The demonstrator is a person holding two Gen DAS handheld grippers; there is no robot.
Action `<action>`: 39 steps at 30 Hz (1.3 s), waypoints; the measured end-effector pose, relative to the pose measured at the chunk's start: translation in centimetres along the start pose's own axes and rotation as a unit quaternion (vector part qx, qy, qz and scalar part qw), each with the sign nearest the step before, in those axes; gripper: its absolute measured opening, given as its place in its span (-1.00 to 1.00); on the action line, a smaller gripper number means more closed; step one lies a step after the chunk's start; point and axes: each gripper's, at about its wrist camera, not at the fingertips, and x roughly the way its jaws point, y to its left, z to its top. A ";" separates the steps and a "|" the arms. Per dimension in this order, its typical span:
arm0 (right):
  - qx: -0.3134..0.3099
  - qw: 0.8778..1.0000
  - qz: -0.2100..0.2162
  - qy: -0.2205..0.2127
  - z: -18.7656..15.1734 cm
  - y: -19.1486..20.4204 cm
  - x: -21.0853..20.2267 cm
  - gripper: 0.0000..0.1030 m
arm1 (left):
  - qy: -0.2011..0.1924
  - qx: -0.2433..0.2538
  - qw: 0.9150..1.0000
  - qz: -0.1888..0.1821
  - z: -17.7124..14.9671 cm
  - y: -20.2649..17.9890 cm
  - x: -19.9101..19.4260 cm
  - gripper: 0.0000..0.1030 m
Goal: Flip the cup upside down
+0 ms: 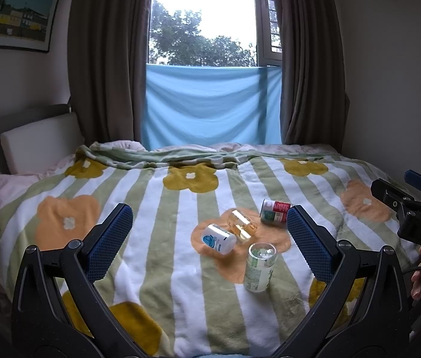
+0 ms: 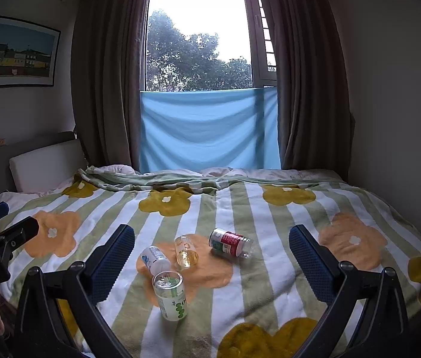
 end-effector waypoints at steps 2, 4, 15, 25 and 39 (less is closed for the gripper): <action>0.000 1.000 -0.001 0.001 0.0 -0.1 0.1 1.00 | 0.000 -0.001 1.000 0.000 0.0 0.0 0.0 0.99; 0.001 1.000 0.000 0.000 0.0 -0.1 0.0 1.00 | 0.000 -0.001 1.000 0.000 0.0 0.0 0.0 0.99; 0.001 1.000 -0.001 -0.001 0.0 -0.2 0.0 1.00 | -0.001 0.000 1.000 0.001 0.0 0.0 0.0 0.99; 0.002 1.000 0.000 -0.002 -0.3 -0.6 0.2 1.00 | -0.003 0.003 1.000 0.003 -0.1 -0.3 0.2 0.99; 0.000 1.000 0.001 -0.002 -0.4 -0.4 0.4 1.00 | -0.011 -0.002 1.000 0.006 -0.2 -0.3 0.3 0.99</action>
